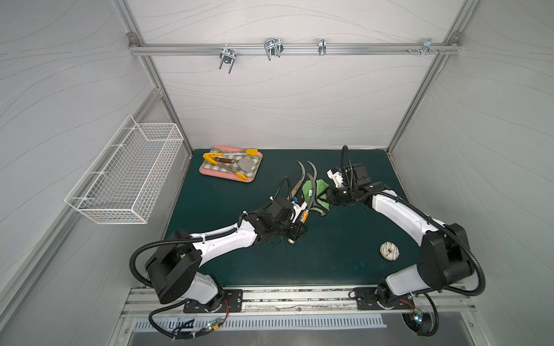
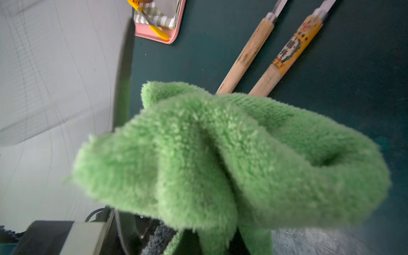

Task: Wipe small sickles with rags
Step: Wipe the small sickle.

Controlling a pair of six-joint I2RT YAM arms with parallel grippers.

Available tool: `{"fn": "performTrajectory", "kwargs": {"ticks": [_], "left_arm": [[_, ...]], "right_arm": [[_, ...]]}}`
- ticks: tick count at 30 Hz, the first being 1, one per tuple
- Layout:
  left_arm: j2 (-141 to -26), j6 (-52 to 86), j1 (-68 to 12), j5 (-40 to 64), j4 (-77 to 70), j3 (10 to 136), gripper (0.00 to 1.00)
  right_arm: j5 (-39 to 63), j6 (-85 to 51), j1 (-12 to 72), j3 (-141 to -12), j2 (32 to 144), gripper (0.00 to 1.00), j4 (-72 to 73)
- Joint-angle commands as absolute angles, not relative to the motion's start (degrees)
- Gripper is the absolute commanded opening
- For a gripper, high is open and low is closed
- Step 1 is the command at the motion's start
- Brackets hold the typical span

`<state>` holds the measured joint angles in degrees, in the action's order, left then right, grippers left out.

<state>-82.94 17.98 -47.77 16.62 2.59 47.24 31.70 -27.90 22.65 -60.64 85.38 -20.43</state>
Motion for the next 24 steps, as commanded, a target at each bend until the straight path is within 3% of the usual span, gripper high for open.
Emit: {"fn": "performTrajectory", "kwargs": {"ticks": [1,9,24], "left_arm": [[-83.39,17.8,-47.74,14.08,0.19,50.62,0.0],[-85.77,16.02,-47.72,13.11,2.88,50.89,0.0],[-87.41,14.39,-47.99,13.89,4.68,49.81,0.0]], "right_arm": [[39.73,-33.06,22.77,-58.67,86.04,0.07,-12.61],[51.21,-43.61,20.99,-55.88,84.69,0.08,3.02],[57.91,-55.33,17.65,-57.09,86.52,0.07,17.59]]}}
